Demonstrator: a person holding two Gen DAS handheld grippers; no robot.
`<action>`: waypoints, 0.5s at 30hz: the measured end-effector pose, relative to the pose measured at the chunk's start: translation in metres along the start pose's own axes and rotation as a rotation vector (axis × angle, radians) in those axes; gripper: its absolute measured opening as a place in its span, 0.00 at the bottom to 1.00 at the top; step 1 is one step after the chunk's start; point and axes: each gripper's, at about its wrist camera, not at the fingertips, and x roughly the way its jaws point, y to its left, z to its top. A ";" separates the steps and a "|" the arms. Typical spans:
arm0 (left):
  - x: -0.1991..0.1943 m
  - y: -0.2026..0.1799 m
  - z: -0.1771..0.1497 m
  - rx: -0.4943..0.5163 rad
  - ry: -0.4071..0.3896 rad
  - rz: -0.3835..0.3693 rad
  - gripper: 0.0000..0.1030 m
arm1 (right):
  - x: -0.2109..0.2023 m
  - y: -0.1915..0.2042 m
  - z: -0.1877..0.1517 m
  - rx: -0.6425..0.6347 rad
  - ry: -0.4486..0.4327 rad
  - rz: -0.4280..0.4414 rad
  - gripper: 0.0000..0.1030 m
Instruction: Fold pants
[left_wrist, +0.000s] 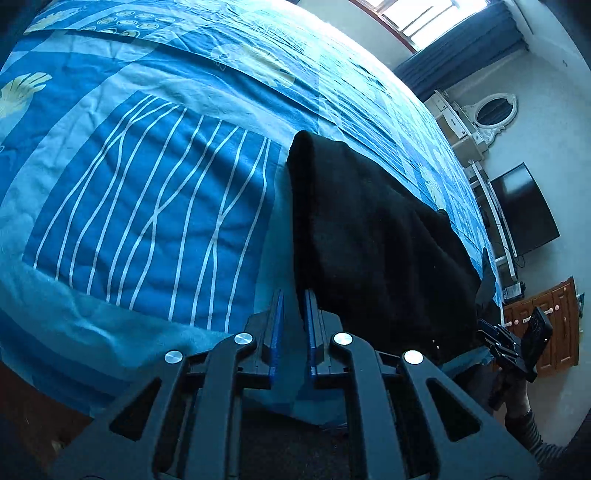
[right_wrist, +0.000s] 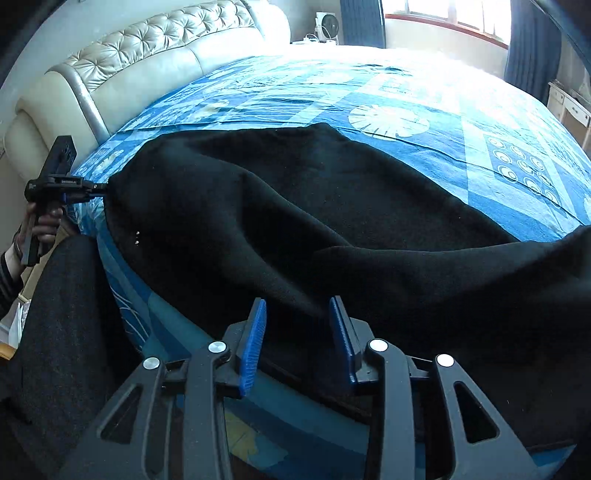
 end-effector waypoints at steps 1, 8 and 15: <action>-0.005 0.000 -0.004 -0.021 -0.006 -0.016 0.09 | -0.004 -0.002 -0.001 0.040 -0.011 0.019 0.41; -0.005 -0.035 -0.013 -0.061 -0.031 -0.082 0.24 | -0.003 -0.020 -0.013 0.495 -0.079 0.328 0.41; 0.027 -0.041 -0.018 -0.091 -0.013 -0.029 0.28 | 0.024 -0.004 -0.027 0.756 -0.095 0.468 0.55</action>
